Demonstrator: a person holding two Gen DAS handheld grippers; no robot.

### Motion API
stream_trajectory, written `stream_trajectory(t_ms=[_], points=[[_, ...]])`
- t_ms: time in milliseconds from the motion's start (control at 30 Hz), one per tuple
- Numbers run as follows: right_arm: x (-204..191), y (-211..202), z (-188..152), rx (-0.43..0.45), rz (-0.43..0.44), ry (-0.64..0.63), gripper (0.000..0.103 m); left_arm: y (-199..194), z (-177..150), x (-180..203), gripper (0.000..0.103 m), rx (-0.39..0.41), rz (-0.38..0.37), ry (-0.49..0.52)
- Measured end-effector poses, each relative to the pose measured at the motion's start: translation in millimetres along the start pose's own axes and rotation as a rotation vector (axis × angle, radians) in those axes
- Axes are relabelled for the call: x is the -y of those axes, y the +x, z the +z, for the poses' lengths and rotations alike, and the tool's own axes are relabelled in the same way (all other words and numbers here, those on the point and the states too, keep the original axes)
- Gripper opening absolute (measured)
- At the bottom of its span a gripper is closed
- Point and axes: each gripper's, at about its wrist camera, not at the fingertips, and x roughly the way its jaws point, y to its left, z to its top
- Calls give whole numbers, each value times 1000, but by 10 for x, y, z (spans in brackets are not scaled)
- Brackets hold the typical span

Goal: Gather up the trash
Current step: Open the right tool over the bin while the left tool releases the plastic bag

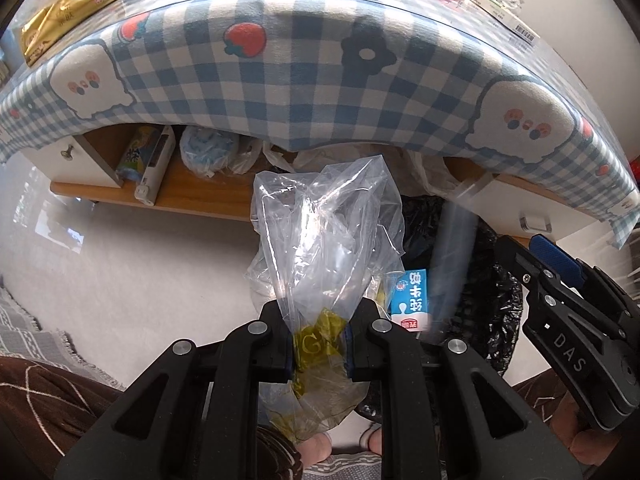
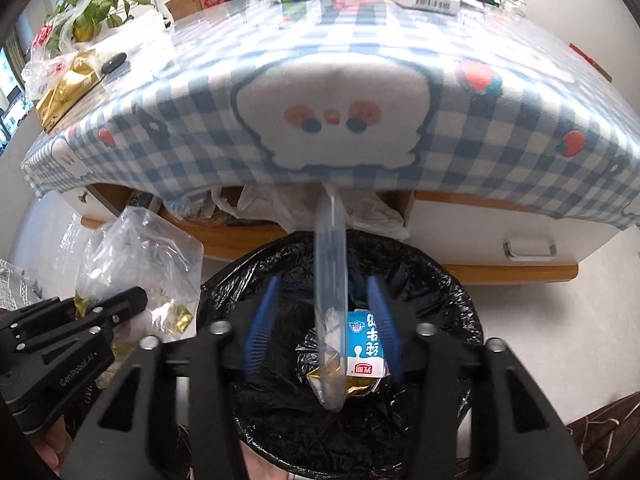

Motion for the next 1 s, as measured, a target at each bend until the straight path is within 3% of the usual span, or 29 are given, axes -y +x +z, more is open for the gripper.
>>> stream_trajectory(t_ms=[267, 400, 1000], points=[[260, -282, 43, 21, -18, 31, 82, 90, 12, 306, 16, -26, -44, 30], [451, -400, 32, 26, -50, 48, 92, 102, 21, 514, 16, -12, -57, 63], [1188, -783, -96, 9, -151, 74, 95, 110, 16, 1183, 17, 13, -88, 136]])
